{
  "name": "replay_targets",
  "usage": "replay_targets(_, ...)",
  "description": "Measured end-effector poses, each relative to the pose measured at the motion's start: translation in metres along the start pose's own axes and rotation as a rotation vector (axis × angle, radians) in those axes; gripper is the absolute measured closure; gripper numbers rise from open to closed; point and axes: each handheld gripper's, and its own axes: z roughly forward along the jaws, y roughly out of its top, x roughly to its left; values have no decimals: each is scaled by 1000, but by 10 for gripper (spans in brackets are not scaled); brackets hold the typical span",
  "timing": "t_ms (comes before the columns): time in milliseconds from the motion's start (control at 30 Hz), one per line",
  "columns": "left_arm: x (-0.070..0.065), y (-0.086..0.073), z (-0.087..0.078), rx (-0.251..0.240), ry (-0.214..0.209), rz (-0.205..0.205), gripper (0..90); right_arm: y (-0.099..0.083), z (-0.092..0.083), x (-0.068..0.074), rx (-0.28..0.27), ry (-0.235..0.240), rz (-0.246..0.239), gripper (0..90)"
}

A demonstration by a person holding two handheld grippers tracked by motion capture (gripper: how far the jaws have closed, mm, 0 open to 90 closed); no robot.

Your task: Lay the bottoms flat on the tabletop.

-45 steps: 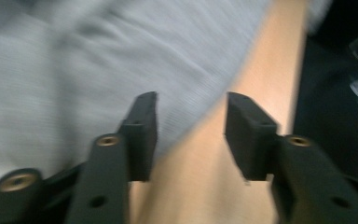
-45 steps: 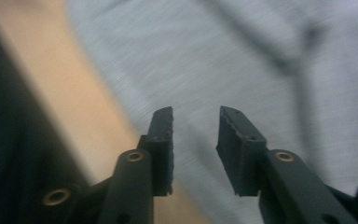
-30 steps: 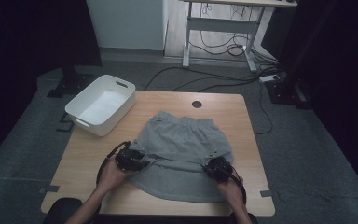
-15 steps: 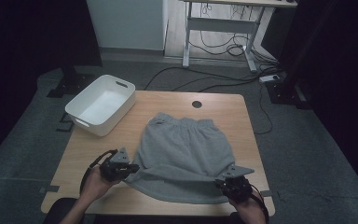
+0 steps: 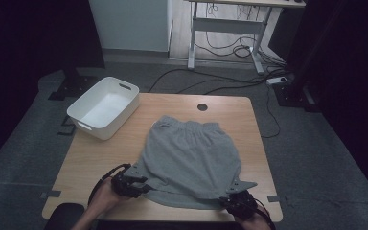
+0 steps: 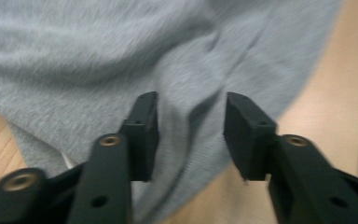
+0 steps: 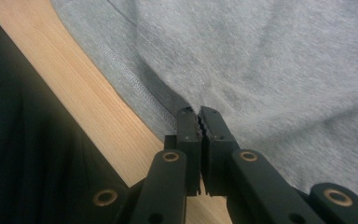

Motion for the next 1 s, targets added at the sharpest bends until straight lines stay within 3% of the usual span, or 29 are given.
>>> replay_targets(100, 1, 1, 1, 7, 26, 12, 831, 0, 2, 1, 3, 1, 3, 877)
replay_targets(133, 1, 1, -8, 2, 45, 15, 868, 1, 2, 1, 3, 0, 0, 877)
replay_targets(267, 2, -8, -44, -26, 80, 17, 879, 0, -1, 2, -5, 7, -3, 876)
replay_targets(333, 2, -18, -56, -11, 78, 16, 879, -1, 1, 4, -3, 21, 2, 876)
replay_targets(400, 2, -27, -55, 13, 60, 4, 878, -3, 7, 6, 8, 35, 7, 877)
replay_targets(500, 4, -42, -41, 41, 27, -33, 869, -5, 18, 10, 49, 59, -1, 850)
replay_targets(533, 6, -44, -39, 39, 4, -46, 853, -5, 19, 12, 55, 60, -8, 821)
replay_targets(600, 11, -44, -42, 17, -26, -74, 687, -3, 14, 12, 55, 53, -17, 719)
replay_targets(667, 19, -40, -53, -39, -27, -92, 517, 0, 7, 9, 34, 34, -2, 587)
replay_targets(767, 35, -26, -64, -147, -39, -131, 374, 7, -3, -5, -3, -13, 48, 409)
replay_targets(800, 42, -20, -63, -174, -20, -144, 356, 8, -4, -11, -10, -38, 83, 368)
replay_targets(867, 53, -10, -52, -179, 36, -163, 337, 9, -2, -23, -15, -93, 156, 312)
replay_targets(1000, 72, -1, -14, -108, 147, -184, 323, 7, 13, -42, -18, -230, 283, 244)
